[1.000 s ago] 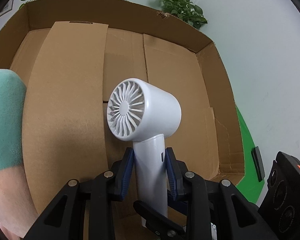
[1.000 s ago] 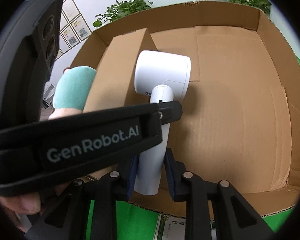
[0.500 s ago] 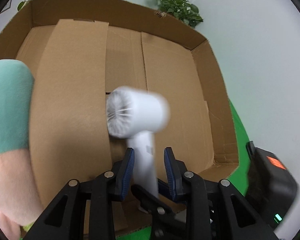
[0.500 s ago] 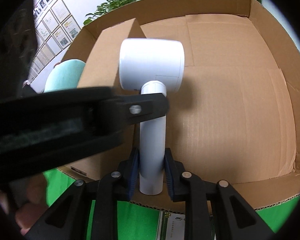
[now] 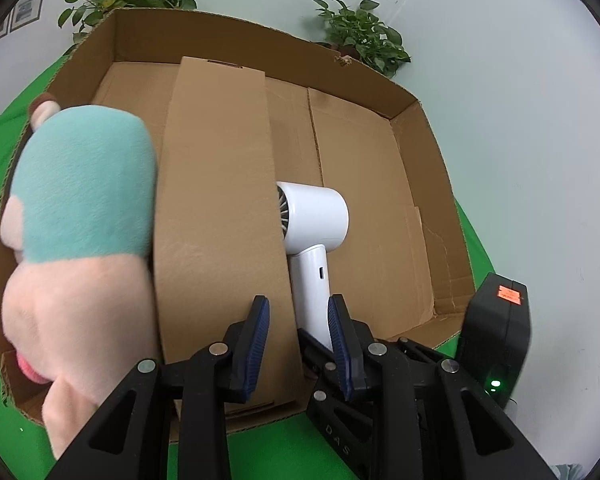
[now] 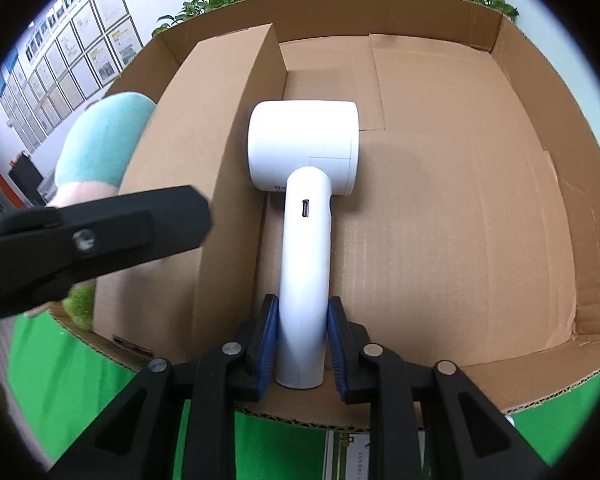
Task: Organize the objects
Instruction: 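Carry the fan with the right gripper and lower it into the tray, then open the right gripper, release the fan upright, and withdraw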
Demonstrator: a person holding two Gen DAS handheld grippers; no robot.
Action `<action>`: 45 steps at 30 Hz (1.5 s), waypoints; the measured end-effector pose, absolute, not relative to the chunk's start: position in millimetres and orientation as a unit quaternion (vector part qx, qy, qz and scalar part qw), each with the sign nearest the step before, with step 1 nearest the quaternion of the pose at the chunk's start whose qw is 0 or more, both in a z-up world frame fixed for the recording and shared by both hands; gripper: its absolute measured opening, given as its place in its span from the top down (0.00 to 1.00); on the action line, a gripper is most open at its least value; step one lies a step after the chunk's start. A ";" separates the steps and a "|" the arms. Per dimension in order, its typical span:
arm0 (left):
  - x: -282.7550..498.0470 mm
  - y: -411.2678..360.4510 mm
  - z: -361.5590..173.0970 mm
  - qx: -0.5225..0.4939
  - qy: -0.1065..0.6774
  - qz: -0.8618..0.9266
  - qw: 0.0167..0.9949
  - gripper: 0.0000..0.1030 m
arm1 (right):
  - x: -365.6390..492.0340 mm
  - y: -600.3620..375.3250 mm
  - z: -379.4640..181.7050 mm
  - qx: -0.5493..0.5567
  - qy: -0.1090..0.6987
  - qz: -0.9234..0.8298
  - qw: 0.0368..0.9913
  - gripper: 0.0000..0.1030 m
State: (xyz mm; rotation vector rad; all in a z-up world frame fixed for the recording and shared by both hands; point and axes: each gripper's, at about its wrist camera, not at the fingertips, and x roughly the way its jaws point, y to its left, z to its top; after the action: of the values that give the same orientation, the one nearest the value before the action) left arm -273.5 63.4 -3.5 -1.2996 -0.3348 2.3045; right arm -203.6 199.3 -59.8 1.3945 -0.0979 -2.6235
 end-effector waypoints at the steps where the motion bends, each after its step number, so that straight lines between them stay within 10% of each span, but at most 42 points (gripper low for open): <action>1: -271.9 61.7 -2.1 -0.471 -0.121 0.842 0.235 0.74 | -201.4 197.8 -61.0 0.465 -0.024 -0.881 0.079 0.78; 10: -250.5 63.4 15.5 -0.422 -0.072 0.881 0.199 0.62 | -202.4 197.4 -43.5 0.464 -0.021 -0.882 0.078 0.72; 16: -223.3 55.0 31.4 -0.379 -0.073 0.904 0.184 0.50 | -194.4 205.8 -20.6 0.431 -0.047 -0.896 0.094 0.30; 26: -159.8 50.9 70.2 -0.282 -0.043 0.948 0.144 0.24 | -142.8 228.7 13.1 0.362 -0.036 -0.925 0.112 0.00; 45: -110.5 89.4 98.1 -0.259 -0.028 0.956 0.136 0.19 | -98.4 247.0 39.6 0.310 -0.009 -0.948 0.073 0.00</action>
State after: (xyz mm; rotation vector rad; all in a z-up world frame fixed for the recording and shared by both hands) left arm -110.5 89.4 98.1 -0.7505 -0.0821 2.7678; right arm -98.4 247.0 39.6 0.9307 -0.0277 -2.8462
